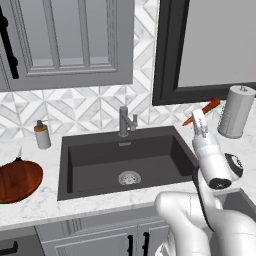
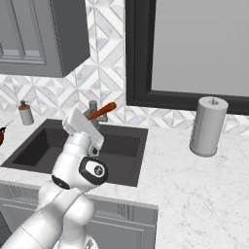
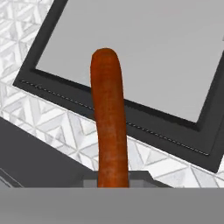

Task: Pick the carrot from the sink and place it in the bowl. Then pick the bowl and place it in the microwave. Then close the microwave door and press the start button.

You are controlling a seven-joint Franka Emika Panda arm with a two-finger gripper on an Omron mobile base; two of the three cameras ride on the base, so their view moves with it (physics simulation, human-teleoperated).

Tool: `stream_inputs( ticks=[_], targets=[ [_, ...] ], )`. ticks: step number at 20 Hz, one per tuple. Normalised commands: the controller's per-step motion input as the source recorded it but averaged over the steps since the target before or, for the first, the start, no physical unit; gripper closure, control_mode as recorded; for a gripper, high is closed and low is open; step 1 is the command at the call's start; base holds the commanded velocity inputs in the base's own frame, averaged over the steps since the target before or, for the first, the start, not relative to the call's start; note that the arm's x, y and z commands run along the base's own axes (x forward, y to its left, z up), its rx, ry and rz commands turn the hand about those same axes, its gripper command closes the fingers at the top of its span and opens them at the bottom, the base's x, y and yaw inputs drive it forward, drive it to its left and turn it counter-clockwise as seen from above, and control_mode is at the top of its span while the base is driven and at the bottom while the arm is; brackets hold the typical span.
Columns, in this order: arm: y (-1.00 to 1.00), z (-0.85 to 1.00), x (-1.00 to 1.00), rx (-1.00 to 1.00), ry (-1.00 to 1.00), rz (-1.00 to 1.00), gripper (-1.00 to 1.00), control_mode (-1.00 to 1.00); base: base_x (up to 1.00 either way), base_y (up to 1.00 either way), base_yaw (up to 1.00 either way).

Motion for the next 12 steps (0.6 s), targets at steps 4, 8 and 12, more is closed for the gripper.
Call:
stream_inputs(
  ticks=[4, 8, 12],
  targets=[
    [0.01, 1.0, -0.71, 0.59, 0.35, 0.17, 1.0, -1.0, 0.0, 0.0, 0.0],
    [0.0, 1.0, -0.75, 0.53, 0.32, 0.16, 1.0, -1.0, 0.0, 0.0, 0.0],
    [0.0, 1.0, -0.79, 0.55, 0.34, 0.16, 1.0, -1.0, 0.0, 0.0, 0.0]
  ],
)
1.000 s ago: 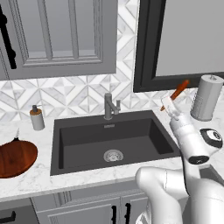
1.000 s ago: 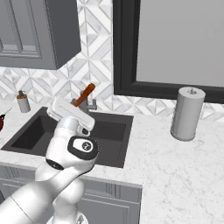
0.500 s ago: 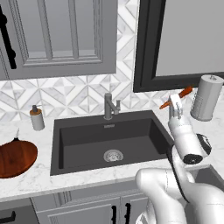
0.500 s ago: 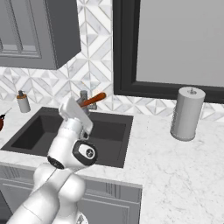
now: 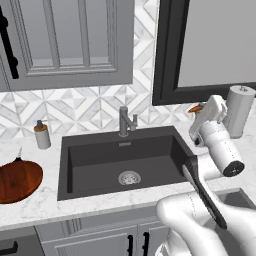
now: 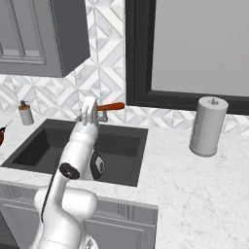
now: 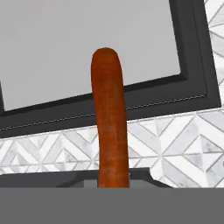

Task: Pick the carrot from the sink and place it in the bowl. Then pick the bowl and place it in the microwave. Then close the microwave door and press the start button.

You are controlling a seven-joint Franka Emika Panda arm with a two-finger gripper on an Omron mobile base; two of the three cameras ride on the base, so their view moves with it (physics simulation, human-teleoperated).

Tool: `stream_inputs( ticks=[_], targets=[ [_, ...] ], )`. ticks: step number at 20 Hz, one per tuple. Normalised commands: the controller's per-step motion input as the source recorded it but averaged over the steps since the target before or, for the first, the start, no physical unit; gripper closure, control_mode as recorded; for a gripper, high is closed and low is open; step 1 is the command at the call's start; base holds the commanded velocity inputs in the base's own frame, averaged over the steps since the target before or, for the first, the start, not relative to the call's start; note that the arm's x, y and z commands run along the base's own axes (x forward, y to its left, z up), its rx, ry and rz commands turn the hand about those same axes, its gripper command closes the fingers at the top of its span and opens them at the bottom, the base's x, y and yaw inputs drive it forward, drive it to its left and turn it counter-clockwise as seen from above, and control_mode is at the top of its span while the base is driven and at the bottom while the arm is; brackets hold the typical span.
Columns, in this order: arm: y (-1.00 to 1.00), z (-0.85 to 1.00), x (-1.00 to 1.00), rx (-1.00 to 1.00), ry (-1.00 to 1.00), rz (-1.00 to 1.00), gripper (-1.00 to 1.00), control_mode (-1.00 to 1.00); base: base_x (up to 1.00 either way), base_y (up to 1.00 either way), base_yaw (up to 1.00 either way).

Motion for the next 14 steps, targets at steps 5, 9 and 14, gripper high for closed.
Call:
stream_inputs(
  ticks=[5, 9, 14],
  targets=[
    [0.0, 1.0, -0.95, 0.56, 0.39, 0.07, 1.0, -1.0, 0.0, 0.0, 0.0],
    [0.03, 1.0, -0.74, 0.42, 0.55, 0.0, 1.0, -1.0, 0.0, 0.0, 0.0],
    [0.04, 0.51, -0.18, 0.15, 0.49, 0.03, 1.0, -1.0, 0.0, 0.0, 0.0]
  ],
)
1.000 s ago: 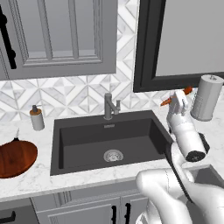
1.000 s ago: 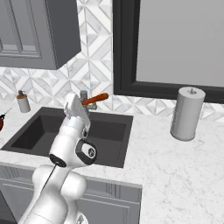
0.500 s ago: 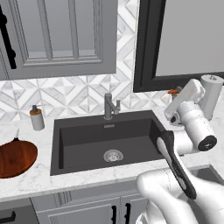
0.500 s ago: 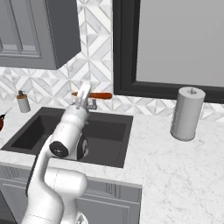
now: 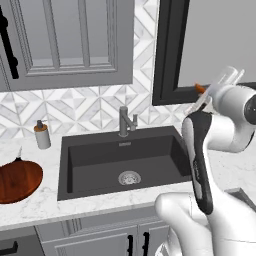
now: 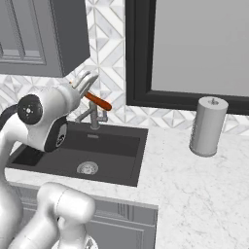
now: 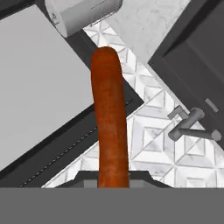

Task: Pick the carrot from the sink and place it in the bowl. Then pick the bowl and place it in the microwave. Then close the microwave door and press the start button.

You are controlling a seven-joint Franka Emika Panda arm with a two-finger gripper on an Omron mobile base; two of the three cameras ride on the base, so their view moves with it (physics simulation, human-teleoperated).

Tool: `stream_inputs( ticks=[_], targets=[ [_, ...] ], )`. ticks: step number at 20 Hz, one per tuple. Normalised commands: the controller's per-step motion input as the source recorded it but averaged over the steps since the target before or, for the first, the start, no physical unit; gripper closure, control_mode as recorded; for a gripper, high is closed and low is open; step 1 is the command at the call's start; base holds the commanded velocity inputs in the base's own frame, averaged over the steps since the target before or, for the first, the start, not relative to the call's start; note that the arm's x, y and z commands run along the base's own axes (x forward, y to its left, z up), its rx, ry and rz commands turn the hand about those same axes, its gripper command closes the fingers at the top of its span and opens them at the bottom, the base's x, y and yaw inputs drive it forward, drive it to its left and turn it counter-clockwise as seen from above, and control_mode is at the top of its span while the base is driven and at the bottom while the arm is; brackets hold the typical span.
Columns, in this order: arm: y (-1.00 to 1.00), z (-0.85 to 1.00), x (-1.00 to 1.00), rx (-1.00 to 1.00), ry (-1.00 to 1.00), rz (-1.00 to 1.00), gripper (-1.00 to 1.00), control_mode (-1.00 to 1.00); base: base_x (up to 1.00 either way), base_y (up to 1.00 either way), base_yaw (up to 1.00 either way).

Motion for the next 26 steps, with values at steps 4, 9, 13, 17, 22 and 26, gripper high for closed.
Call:
stream_inputs(
  ticks=[4, 9, 13, 17, 22, 26],
  targets=[
    [0.08, -0.24, 0.0, 0.08, 0.35, 0.04, 1.0, -1.0, 0.0, 0.0, 0.0],
    [0.4, -0.57, 0.0, 0.02, 0.33, 0.0, 1.0, -1.0, 0.0, 0.0, 0.0],
    [0.53, -0.65, 0.0, 0.03, 0.22, 0.0, 1.0, -1.0, 0.0, 0.0, 0.0],
    [0.82, -0.63, 0.0, 0.11, 0.18, 0.0, 1.0, -1.0, 0.0, 0.0, 0.0],
    [0.79, -0.56, 0.14, 0.11, 0.4, 0.06, 1.0, -1.0, 0.0, 0.0, 0.0],
    [0.81, -0.31, -0.12, 0.06, 0.25, 0.17, 1.0, -1.0, 0.0, 0.0, 0.0]
  ],
)
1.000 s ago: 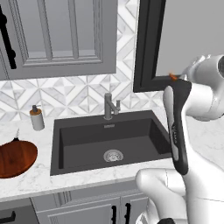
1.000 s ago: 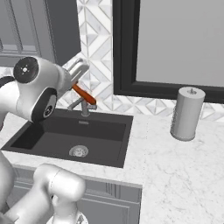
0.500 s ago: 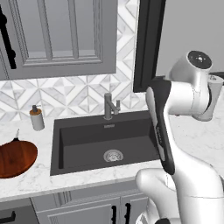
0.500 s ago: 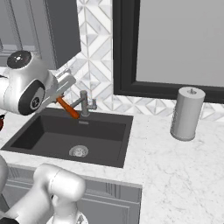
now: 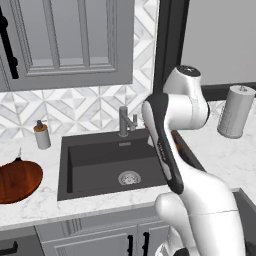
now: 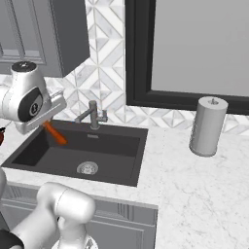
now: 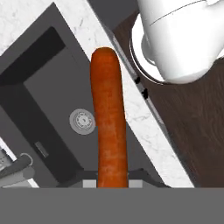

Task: Pick the carrot from the sink and place it in the bowl. Then pick the bowl and place it in the microwave. Then close the microwave door and press the start button.

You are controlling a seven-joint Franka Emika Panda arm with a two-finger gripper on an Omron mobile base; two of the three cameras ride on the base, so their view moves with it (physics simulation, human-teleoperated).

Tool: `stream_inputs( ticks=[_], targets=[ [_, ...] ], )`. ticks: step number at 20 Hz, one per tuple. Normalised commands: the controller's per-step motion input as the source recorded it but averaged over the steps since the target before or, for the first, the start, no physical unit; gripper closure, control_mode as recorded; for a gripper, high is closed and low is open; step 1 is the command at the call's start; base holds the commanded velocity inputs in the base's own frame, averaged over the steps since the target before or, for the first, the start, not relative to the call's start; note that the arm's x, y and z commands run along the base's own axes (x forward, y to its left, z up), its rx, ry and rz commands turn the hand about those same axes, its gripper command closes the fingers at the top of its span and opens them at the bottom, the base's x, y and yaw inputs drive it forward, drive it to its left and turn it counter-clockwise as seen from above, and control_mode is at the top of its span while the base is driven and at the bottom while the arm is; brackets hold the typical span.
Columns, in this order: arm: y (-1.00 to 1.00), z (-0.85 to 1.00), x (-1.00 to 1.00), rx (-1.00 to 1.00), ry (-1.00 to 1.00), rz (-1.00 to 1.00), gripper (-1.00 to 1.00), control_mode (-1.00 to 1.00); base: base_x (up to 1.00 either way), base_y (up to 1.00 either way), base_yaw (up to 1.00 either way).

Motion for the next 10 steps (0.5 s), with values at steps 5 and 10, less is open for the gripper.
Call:
stream_inputs(
  ticks=[5, 10],
  targets=[
    [0.97, -0.34, -0.08, -0.13, 0.03, 0.33, 1.0, -1.0, 0.0, 0.0, 0.0],
    [0.54, -0.27, 0.0, -0.17, 0.01, 0.6, 1.0, -1.0, 0.0, 0.0, 0.0]
  ],
)
